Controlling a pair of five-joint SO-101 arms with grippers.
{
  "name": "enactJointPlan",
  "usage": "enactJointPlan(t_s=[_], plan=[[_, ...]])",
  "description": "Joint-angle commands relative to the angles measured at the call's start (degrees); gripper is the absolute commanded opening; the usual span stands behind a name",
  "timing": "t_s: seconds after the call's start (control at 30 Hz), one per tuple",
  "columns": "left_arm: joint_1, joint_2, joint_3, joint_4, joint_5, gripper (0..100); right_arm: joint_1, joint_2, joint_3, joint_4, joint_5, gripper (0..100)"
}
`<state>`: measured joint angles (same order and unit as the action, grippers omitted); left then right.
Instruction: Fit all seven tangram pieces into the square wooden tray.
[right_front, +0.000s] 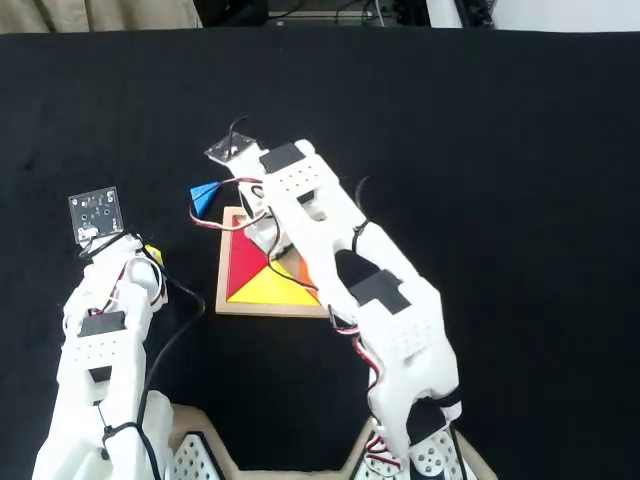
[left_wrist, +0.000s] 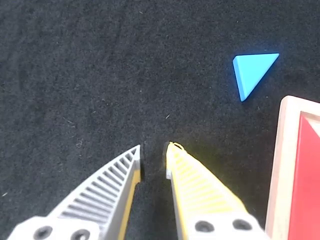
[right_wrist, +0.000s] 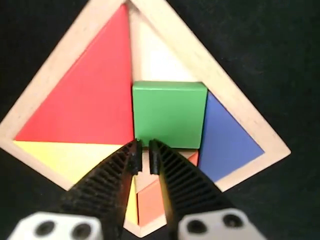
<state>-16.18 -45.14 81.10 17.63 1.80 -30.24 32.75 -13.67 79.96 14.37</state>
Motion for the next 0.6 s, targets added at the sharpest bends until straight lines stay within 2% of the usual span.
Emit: enactJointPlan(t_s=[0.0, 0.17, 0.37, 0.57], plan=[[0.6, -1.1, -0.6, -1.1, 0.2, 10, -0.8, -1.5, -3.3, -0.6, 0.5, 2.9], [0.6, -1.1, -0.6, -1.1, 0.2, 10, -0.7, -4.9, -3.9, -2.9, 0.1, 2.8], [0.6, -1.1, -0.6, -1.1, 0.2, 10, -0.9, -4.6, -3.4, -13.5, 0.1, 2.8], [0.6, -1.1, -0.6, -1.1, 0.2, 10, -0.9, 0.8, -6.1, -13.6, 0.4, 2.8]])
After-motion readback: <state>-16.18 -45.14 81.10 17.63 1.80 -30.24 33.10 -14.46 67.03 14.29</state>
